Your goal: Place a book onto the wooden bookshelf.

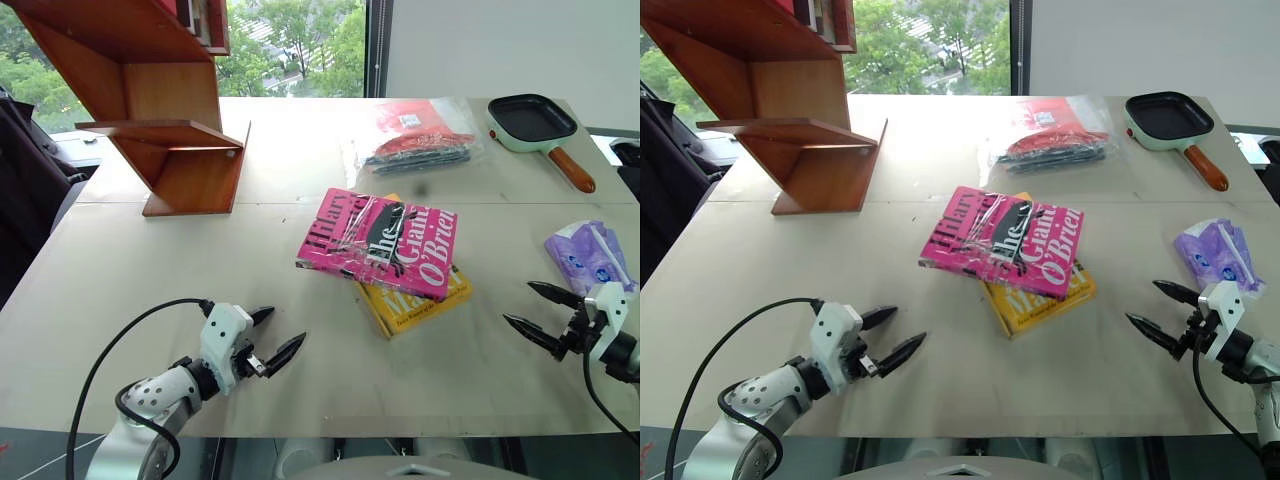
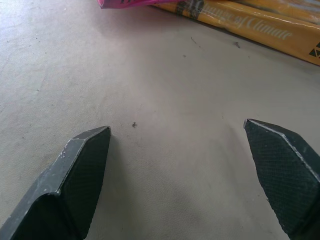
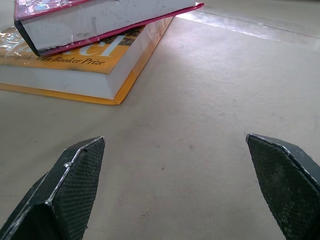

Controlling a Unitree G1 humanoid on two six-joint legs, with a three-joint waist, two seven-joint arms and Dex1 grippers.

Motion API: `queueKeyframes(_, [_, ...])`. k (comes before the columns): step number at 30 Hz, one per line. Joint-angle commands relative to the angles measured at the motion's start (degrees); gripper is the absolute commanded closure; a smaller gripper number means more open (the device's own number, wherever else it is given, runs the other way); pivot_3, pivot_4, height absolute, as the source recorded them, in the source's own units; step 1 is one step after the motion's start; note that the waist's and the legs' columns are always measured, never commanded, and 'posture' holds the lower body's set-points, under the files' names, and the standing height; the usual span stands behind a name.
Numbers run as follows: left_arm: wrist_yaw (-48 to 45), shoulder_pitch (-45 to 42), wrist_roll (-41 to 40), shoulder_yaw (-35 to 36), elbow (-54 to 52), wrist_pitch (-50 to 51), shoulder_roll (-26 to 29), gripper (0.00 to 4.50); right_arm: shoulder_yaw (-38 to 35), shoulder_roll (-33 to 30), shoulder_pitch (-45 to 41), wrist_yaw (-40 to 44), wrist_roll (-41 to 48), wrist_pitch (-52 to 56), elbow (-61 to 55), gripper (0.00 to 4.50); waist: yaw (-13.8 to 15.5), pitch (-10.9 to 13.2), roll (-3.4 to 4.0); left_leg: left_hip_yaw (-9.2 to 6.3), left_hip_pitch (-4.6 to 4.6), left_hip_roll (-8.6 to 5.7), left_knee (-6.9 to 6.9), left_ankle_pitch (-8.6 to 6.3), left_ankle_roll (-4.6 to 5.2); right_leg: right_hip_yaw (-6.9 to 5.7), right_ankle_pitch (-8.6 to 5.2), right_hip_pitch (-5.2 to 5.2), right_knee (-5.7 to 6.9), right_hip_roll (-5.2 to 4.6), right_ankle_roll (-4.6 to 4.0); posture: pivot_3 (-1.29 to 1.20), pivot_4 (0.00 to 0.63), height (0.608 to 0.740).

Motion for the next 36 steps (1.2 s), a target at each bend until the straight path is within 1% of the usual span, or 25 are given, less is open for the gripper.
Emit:
queueKeyframes(1, [0.4,0.8,1.04,-0.63,-0.56,-1.14,-0.32,0.08,0.02,-0.7,-2.04,1.03,-0.17,-1.17,1.34,0.0,-0.04,0.0,0.0,0.0,0.0,0.0,0.0,0.0,0.0,0.0,0.0,0.0,0.0,0.0,0.0,0.0,0.15,0.74])
queueKeyframes(6, [0.56,1.0,0.66,-0.29,-0.26,-1.43,-1.21,0.08,0.71,-0.87,-4.2,1.82,-0.93,-1.57,3.24,0.0,-0.05,0.02,0.0,0.0,0.01,0.0,-0.02,0.0,0.0,0.0,0.0,0.0,0.0,0.0,0.0,0.0,0.15,0.74])
queueKeyframes(10, [0.41,0.64,0.82,-0.09,0.07,-1.56,-1.27,0.08,0.8,-0.86,-4.4,1.82,-1.1,-1.58,3.55,0.0,-0.02,0.02,0.0,0.0,0.0,0.0,-0.09,0.12,-0.21,-0.01,0.0,-0.01,-0.04,0.0,0.0,0.0,0.15,0.74])
queueKeyframes(21, [-1.32,0.31,0.01,0.69,-0.06,-2.24,-0.47,0.08,0.78,-0.48,-3.77,1.44,-0.69,-0.56,2.68,0.0,-0.03,0.03,-0.01,0.0,-0.01,-0.01,-0.09,0.13,-0.22,-0.02,0.0,-0.01,-0.05,-0.01,0.0,0.0,0.15,0.74])
queueKeyframes(22, [-1.56,0.28,-0.2,0.8,-0.16,-2.18,-0.34,0.01,0.77,-0.45,-3.75,1.13,-0.78,-0.43,2.61,0.26,-0.03,0.03,-0.01,0.0,-0.01,-0.01,-0.09,0.13,-0.22,-0.02,0.0,-0.01,-0.04,-0.01,0.0,0.0,0.15,0.74])
queueKeyframes(23, [-2.12,0.32,-0.79,1.0,-0.52,-1.94,-0.05,0.0,0.74,-0.43,-3.74,0.47,-1.14,-0.4,2.57,0.42,-0.04,0.03,-0.01,0.0,-0.01,-0.01,-0.09,0.13,-0.22,-0.02,0.0,-0.01,-0.05,-0.01,0.0,0.0,0.15,0.74])
queueKeyframes(24, [-2.56,0.33,-1.3,1.28,-0.95,-1.85,0.21,0.0,0.78,-0.43,-3.76,0.24,-1.26,-0.34,2.52,0.78,-0.06,0.03,-0.01,0.0,-0.01,-0.01,-0.09,0.13,-0.22,-0.02,0.0,-0.01,-0.05,-0.01,0.0,0.0,0.15,0.74])
queueKeyframes(26, [-3.03,-0.02,-2.18,2.38,-2.07,-0.69,1.5,0.0,0.93,-0.5,-3.95,-0.07,-1.27,0.11,2.42,1.7,-0.11,0.06,-0.06,0.0,-0.01,-0.01,-0.09,0.13,-0.22,-0.02,0.0,-0.02,-0.05,-0.01,0.0,0.0,0.15,0.74])
queueKeyframes(28, [-2.84,-0.96,-1.63,4.1,-3.01,1.06,4.19,0.0,1.13,-0.85,-5.21,-0.19,-1.7,-0.02,3.29,2.65,-0.1,0.1,-0.11,0.0,-0.02,0.0,-0.1,0.13,-0.23,-0.02,0.0,-0.03,-0.04,0.0,0.0,0.0,0.15,0.74])
queueKeyframes(29, [-3.21,-1.63,-2.68,5.67,-3.94,2.18,5.69,0.0,1.4,-1.48,-6.57,0.16,-2.25,-0.32,4.55,2.84,-0.15,0.14,-0.14,0.0,-0.01,0.0,-0.1,0.13,-0.23,-0.02,0.0,-0.03,-0.04,0.01,0.0,0.0,0.15,0.74])
queueKeyframes(30, [-3.71,-2.39,-4.69,7.45,-5.06,3.49,6.88,0.0,1.61,-2.25,-8.46,0.72,-2.8,-0.67,6.28,3.56,-0.19,0.18,-0.14,0.0,-0.01,0.0,-0.11,0.14,-0.23,-0.02,0.0,-0.04,-0.03,0.01,0.0,0.0,0.15,0.74])
queueKeyframes(31, [-4.72,-3.08,-6.94,9.2,-6.12,4.84,8.3,0.0,1.82,-3.02,-10.84,1.19,-3.25,-0.78,8.3,3.95,-0.25,0.19,-0.16,0.0,-0.02,0.0,-0.11,0.14,-0.23,-0.02,0.0,-0.04,-0.03,0.01,0.0,0.0,0.15,0.74])
queueKeyframes(32, [-6.07,-3.61,-8.99,10.78,-6.98,6.21,9.88,0.0,2.13,-3.76,-13.43,1.68,-3.72,-0.86,10.48,4.45,-0.34,0.22,-0.16,0.0,-0.02,0.0,-0.11,0.15,-0.24,-0.02,0.0,-0.04,-0.03,0.01,0.0,0.0,0.15,0.74])
queueKeyframes(35, [-12.36,-4.06,-17.02,16.17,-9.02,11.35,15.93,0.0,4.82,-5.07,-23.22,3.73,-6.37,-2.1,18.09,4.48,-1.16,0.34,-0.24,0.05,-0.01,-0.01,-0.09,0.16,-0.27,-0.02,0.01,-0.05,-0.03,0.01,0.0,0.0,0.15,0.74])
queueKeyframes(36, [-14.15,-4.33,-19.98,18.17,-9.46,13.29,18.01,0.0,6.48,-5.2,-27.42,3.99,-8.49,-3.83,21.83,4.48,-1.4,0.36,-0.24,0.05,-0.03,-0.01,-0.09,0.17,-0.29,-0.02,0.01,-0.07,-0.03,0.02,0.0,0.0,0.15,0.74])
